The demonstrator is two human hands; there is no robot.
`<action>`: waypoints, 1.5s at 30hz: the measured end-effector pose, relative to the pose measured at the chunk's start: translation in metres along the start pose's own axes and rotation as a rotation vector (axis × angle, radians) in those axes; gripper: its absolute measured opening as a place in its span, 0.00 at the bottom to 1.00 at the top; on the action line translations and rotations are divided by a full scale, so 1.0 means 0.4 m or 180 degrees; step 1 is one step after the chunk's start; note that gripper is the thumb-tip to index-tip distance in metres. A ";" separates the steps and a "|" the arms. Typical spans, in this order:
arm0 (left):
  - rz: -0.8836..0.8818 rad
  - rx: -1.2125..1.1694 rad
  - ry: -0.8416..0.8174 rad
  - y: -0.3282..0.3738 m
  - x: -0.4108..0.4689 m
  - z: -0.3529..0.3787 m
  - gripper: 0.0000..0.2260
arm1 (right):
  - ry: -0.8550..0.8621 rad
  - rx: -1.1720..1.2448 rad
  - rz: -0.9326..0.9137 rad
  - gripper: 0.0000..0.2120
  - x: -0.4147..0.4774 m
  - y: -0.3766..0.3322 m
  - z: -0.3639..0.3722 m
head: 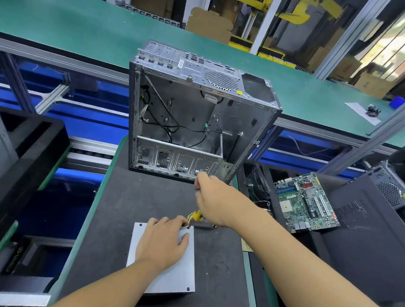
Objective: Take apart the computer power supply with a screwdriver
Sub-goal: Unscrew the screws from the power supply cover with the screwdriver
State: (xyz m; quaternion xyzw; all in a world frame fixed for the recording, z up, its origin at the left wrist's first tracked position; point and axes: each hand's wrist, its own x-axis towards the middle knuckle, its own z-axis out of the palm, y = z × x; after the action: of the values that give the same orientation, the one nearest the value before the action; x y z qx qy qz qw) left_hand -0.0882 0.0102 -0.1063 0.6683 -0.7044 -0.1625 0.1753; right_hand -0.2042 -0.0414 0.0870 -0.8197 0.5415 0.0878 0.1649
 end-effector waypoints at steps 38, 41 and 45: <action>0.0006 0.0000 0.0084 -0.006 0.004 0.018 0.15 | -0.0128 -0.0084 0.0289 0.16 0.003 0.001 -0.013; -0.0002 -0.0003 0.0082 -0.007 0.003 0.017 0.15 | -0.0247 -0.0009 0.0164 0.08 0.005 0.001 -0.015; -0.0002 0.0001 0.0053 -0.006 0.004 0.017 0.16 | -0.0504 -0.0112 0.0086 0.14 0.002 0.000 -0.021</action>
State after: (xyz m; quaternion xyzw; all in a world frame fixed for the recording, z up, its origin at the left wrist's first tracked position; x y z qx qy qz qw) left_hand -0.0891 0.0086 -0.1134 0.6699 -0.7027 -0.1570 0.1810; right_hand -0.2040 -0.0454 0.0946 -0.8056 0.5361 0.1641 0.1916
